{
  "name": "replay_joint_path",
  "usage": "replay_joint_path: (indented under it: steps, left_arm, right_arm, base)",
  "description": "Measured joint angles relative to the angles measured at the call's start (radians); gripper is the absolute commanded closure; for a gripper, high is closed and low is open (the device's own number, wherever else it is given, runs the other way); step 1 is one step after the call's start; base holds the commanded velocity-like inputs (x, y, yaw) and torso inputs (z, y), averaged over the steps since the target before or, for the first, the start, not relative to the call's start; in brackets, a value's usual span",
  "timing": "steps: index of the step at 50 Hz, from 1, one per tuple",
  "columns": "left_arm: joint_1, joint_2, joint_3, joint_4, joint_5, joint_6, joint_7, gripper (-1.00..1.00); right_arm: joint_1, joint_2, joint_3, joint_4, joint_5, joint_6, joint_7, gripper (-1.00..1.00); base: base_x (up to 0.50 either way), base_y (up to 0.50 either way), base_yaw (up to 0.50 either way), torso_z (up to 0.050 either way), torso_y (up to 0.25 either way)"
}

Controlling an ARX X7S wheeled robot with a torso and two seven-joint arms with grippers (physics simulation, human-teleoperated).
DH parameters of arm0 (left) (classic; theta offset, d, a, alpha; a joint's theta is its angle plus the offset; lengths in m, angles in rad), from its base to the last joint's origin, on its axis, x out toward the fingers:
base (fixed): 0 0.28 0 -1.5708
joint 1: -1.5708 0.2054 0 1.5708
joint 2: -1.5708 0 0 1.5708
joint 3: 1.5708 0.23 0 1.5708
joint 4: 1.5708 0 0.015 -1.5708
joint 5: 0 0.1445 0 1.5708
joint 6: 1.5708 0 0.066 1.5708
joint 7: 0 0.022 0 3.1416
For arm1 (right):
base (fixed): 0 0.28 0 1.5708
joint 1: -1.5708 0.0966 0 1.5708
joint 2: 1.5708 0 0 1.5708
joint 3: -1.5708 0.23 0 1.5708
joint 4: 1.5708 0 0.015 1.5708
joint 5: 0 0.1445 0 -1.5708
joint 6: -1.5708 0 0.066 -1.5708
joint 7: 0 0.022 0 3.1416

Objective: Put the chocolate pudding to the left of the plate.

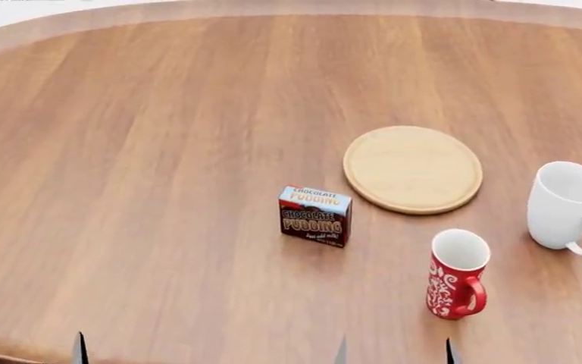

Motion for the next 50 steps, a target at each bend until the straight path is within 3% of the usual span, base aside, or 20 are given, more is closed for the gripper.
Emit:
replay_joint_path:
  steps: [50]
  left_arm:
    - [0.0,-0.033,0.027,0.014,-0.012,-0.005,-0.037,-1.0]
  right_arm:
    - [0.008,0.039,-0.031,-0.018,0.037,0.045,0.023,-1.0]
  base:
    - [0.19,0.0,0.0,0.0,0.0]
